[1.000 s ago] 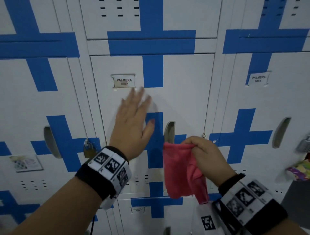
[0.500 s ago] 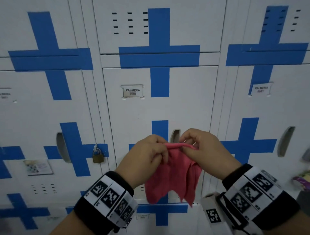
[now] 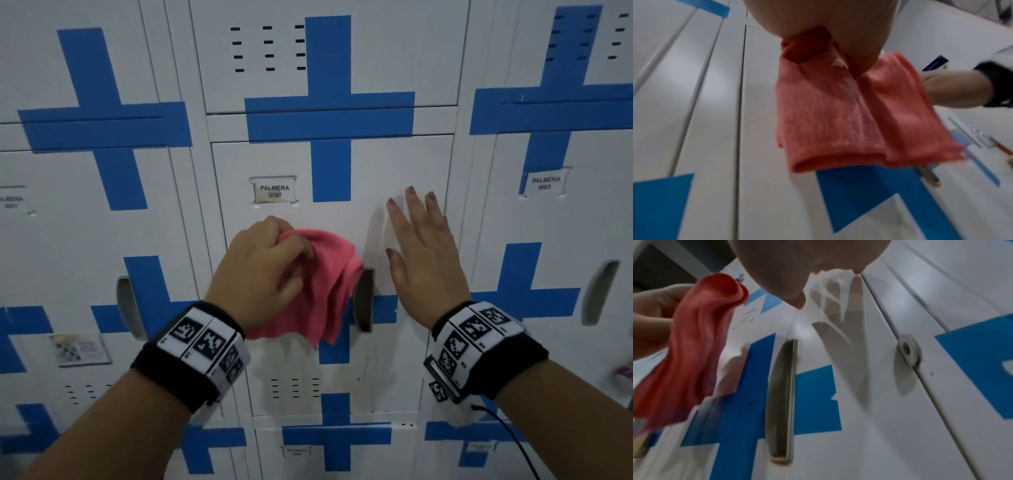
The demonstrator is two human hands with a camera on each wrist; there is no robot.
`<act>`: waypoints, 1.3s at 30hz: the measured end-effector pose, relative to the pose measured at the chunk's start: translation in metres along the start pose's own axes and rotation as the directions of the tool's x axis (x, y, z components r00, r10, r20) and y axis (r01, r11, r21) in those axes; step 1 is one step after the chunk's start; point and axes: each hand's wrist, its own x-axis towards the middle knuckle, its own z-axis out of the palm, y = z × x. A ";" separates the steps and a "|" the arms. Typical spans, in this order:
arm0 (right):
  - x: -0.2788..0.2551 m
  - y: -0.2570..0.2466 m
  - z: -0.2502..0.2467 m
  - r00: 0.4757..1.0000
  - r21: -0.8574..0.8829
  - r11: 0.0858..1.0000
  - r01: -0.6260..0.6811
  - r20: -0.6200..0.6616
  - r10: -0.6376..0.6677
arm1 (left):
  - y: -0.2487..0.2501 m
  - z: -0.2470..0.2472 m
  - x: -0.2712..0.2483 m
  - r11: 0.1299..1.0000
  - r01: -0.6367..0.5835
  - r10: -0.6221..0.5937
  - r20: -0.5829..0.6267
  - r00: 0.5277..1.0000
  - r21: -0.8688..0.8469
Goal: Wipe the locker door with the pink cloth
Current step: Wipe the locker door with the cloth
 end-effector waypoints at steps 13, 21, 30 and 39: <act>0.001 0.005 0.019 0.997 -0.070 0.998 -0.004 0.079 0.010 | 0.000 0.043 -0.006 0.885 0.087 0.030 -0.243 0.970 0.457; 0.000 0.005 0.026 0.998 -0.098 0.995 -0.005 0.065 0.012 | 0.020 0.042 -0.006 0.855 0.144 -0.142 -0.042 0.989 0.498; -0.001 0.006 0.025 0.997 -0.099 0.995 0.013 0.074 -0.006 | 0.067 0.039 0.007 0.839 0.193 -0.308 0.152 0.939 0.509; 0.000 0.008 0.025 0.997 -0.097 0.995 0.022 0.070 -0.016 | 0.058 0.066 -0.001 0.916 0.324 -0.340 0.030 0.940 0.237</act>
